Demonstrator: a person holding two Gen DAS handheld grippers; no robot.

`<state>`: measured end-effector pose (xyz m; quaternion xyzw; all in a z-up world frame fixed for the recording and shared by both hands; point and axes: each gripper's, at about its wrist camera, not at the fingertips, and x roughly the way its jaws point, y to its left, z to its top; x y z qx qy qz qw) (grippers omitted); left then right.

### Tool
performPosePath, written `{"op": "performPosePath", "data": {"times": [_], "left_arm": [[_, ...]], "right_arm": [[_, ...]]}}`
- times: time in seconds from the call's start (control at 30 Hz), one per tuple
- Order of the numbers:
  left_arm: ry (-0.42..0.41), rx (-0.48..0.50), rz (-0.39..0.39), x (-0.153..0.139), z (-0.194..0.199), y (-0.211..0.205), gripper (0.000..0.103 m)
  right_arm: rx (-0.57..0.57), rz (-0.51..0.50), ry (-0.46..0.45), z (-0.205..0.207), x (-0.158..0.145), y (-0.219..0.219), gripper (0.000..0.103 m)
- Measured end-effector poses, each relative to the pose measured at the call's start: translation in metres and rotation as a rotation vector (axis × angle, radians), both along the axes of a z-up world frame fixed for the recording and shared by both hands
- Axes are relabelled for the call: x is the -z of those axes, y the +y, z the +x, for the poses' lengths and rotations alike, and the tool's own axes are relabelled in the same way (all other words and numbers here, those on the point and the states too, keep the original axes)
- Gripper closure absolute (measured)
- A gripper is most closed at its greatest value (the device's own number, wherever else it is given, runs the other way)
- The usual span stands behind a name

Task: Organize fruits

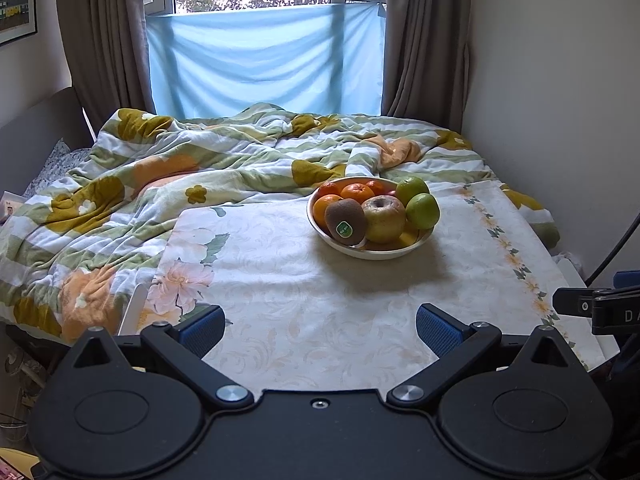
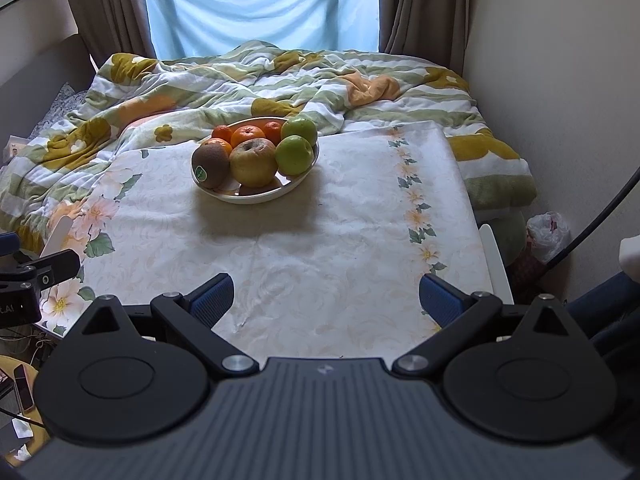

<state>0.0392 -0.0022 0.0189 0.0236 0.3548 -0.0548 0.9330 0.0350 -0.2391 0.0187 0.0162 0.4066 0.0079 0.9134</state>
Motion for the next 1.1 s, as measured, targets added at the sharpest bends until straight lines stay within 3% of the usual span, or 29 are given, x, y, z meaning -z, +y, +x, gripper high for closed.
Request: {"op": "performPosePath", "data": {"times": [1.1], "left_arm": [[-0.030, -0.030, -0.014, 0.0013, 0.0034, 0.0031, 0.000]], "right_arm": [[0.000, 0.002, 0.002, 0.0050, 0.0003, -0.0005, 0.000]]}}
